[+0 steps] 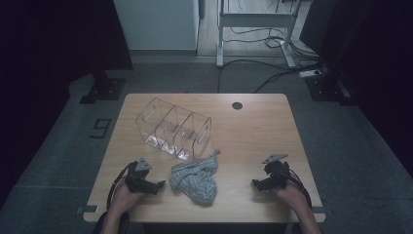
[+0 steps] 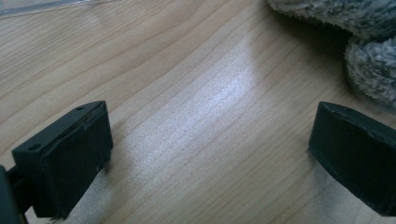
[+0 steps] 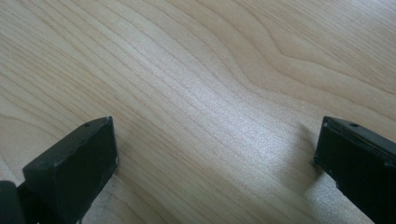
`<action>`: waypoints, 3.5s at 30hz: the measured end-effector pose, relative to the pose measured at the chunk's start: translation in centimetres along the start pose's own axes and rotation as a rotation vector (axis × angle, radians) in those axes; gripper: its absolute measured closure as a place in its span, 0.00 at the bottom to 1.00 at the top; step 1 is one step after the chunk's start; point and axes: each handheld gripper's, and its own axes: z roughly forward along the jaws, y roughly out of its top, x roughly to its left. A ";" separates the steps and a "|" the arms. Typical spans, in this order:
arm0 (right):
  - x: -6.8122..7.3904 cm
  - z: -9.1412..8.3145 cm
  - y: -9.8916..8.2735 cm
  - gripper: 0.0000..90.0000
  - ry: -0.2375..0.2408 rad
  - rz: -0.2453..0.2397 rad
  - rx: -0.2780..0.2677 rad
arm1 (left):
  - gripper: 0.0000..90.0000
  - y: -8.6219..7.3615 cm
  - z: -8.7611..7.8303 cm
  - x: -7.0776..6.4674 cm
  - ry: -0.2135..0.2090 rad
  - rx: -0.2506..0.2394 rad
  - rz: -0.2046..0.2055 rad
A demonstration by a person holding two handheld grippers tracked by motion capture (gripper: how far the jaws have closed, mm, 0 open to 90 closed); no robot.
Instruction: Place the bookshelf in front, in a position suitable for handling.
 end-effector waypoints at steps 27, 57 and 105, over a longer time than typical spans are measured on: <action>0.0 -0.5 0.4 0.00 0.028 -0.021 0.052 | 0.00 0.1 0.1 -0.1 0.009 -0.006 -0.010; 1.4 -4.3 2.7 0.00 0.057 -0.037 -0.123 | 0.00 0.1 0.1 -0.1 0.011 -0.005 -0.010; 10.5 -0.7 9.3 0.00 0.299 -0.235 -0.138 | 0.00 0.1 0.1 -0.1 0.010 -0.005 -0.011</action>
